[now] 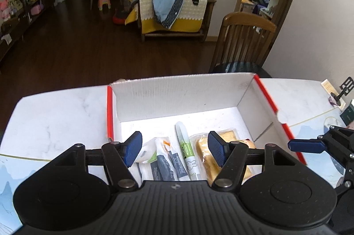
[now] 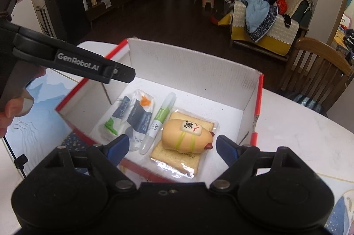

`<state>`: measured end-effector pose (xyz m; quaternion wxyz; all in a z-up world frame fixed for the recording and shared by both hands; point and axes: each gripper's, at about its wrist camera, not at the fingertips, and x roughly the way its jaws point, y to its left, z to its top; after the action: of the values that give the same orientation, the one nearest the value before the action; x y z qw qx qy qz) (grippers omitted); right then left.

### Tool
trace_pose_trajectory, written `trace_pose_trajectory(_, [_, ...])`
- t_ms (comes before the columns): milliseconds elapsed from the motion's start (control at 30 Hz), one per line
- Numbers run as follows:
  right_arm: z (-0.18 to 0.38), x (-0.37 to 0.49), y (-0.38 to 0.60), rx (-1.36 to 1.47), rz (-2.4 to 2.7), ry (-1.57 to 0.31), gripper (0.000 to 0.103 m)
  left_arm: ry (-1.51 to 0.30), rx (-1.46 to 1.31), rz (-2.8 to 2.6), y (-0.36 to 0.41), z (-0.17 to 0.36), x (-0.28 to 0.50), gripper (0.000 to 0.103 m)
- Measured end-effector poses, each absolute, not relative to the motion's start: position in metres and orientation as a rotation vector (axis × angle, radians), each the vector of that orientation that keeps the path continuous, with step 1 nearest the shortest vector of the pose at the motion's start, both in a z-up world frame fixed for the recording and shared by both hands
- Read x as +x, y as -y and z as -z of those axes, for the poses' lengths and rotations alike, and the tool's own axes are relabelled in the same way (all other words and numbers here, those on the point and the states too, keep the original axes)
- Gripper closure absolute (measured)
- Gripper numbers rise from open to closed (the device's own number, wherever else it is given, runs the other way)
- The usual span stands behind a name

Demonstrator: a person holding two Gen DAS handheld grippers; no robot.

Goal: Organize objects
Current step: 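Lower the tube and toy into the box and open both tools, then withdraw both tools from the box back toward the table items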

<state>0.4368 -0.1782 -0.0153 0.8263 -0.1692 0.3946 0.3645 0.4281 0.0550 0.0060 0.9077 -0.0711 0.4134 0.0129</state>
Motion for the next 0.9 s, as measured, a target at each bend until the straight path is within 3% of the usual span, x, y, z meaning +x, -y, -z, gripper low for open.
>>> trace_pose_trajectory(333, [-0.017, 0.399, 0.201, -0.316, -0.79, -0.793, 0.017, -0.772, -0.104, -0.01, -0.044, -0.043, 0.375, 0.039])
trace_pose_trajectory(900, [-0.047, 0.336, 0.236, -0.177, -0.792, -0.72, 0.011, -0.734, -0.122, 0.035, -0.025, -0.06, 0.292, 0.034])
